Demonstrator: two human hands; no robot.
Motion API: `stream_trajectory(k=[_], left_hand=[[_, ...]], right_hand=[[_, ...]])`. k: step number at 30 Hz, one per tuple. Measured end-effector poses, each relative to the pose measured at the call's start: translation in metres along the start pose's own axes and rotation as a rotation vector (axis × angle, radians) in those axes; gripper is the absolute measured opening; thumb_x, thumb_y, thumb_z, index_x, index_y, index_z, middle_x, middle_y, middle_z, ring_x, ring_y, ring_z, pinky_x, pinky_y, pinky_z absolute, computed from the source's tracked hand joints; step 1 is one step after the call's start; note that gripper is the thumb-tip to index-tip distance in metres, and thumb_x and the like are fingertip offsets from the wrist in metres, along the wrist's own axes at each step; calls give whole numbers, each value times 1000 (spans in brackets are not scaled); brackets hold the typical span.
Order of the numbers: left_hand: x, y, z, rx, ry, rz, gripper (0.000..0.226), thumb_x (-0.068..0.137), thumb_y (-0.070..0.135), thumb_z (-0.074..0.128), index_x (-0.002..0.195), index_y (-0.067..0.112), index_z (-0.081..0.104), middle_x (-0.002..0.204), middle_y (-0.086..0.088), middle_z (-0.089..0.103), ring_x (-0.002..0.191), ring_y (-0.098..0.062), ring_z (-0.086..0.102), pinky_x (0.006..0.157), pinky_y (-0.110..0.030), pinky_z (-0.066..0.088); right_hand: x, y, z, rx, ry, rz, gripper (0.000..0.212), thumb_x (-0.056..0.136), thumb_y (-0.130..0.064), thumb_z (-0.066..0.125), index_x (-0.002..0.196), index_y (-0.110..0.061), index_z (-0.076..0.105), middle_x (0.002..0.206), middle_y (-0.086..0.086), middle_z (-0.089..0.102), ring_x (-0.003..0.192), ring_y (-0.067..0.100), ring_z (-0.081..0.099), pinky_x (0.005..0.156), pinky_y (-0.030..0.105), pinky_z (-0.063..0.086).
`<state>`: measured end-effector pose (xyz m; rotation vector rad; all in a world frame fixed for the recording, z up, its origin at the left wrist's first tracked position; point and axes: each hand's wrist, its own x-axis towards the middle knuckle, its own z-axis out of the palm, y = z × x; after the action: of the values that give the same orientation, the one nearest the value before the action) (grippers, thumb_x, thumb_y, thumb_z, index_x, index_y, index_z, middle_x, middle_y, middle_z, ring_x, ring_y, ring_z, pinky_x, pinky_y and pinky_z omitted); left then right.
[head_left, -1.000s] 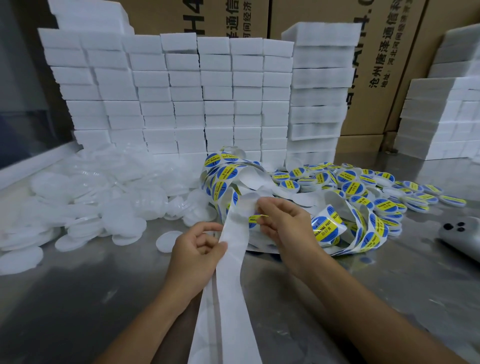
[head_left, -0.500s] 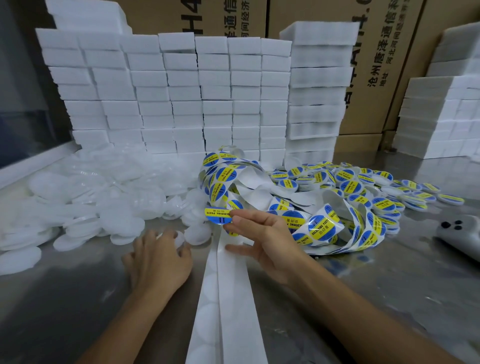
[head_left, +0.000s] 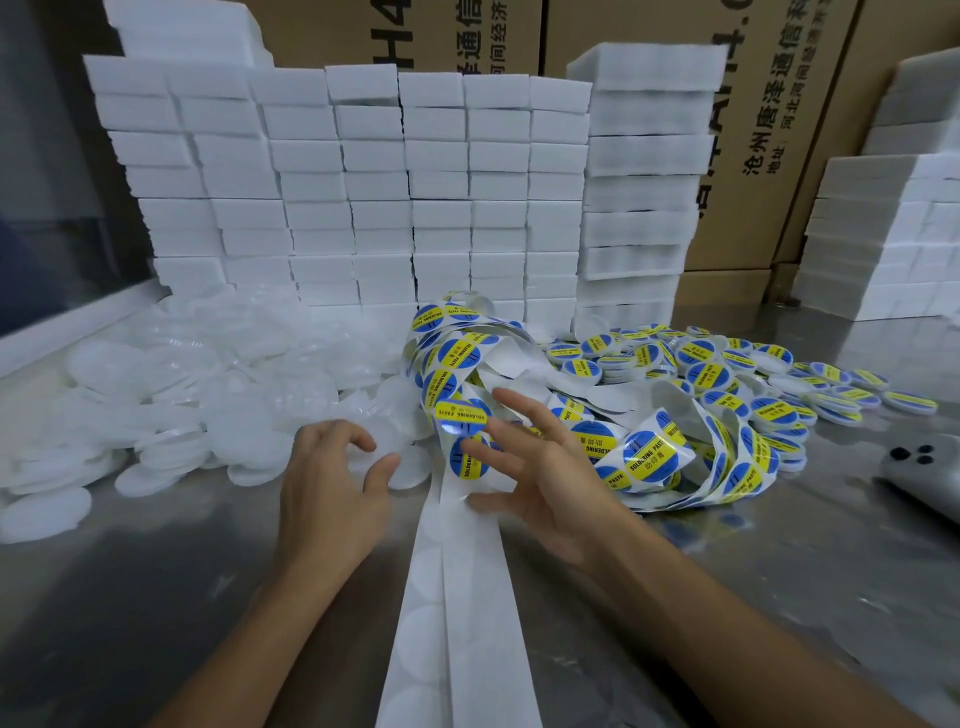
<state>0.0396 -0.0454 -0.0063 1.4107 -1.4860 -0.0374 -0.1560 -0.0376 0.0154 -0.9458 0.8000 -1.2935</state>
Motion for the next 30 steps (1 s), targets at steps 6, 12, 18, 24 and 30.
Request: stream_trajectory(k=[6, 12, 18, 24, 30], left_hand=[[-10, 30, 1, -460, -64, 70, 18, 78, 24, 79, 82, 21, 62, 101, 6, 65, 95, -8, 62, 74, -20, 51], [-14, 51, -4, -1104, -423, -360, 17, 77, 31, 64, 76, 16, 71, 84, -16, 73, 78, -30, 73, 63, -30, 58], [-13, 46, 0, -1022, -398, -421, 14, 84, 7, 66, 95, -2, 67, 87, -20, 74, 81, -31, 74, 67, -30, 60], [-8, 33, 2, -1021, -284, -591, 14, 85, -3, 66, 99, -3, 67, 88, -20, 74, 78, -30, 74, 70, -31, 61], [-7, 24, 2, -1069, -293, -622, 22, 84, -1, 67, 106, -4, 65, 89, -20, 74, 79, -28, 74, 65, -25, 58]], right_hand=[[-4, 1, 3, -152, -48, -123, 37, 88, -20, 73, 115, -44, 67, 129, -14, 59, 111, 18, 67, 80, 57, 56], [-4, 9, 7, -197, -38, -172, 28, 89, -22, 72, 112, -38, 70, 114, -16, 69, 99, 19, 71, 88, 58, 55], [-1, 11, 3, -133, -15, -129, 31, 87, -17, 74, 113, -33, 70, 129, -9, 61, 105, 24, 69, 86, 60, 55], [8, 5, -8, 257, 138, 58, 29, 85, -22, 76, 114, -24, 70, 102, -1, 75, 106, 19, 68, 76, 65, 55], [10, 6, -13, 242, 161, 86, 13, 87, -15, 72, 99, -13, 75, 97, 2, 76, 104, 15, 65, 77, 63, 56]])
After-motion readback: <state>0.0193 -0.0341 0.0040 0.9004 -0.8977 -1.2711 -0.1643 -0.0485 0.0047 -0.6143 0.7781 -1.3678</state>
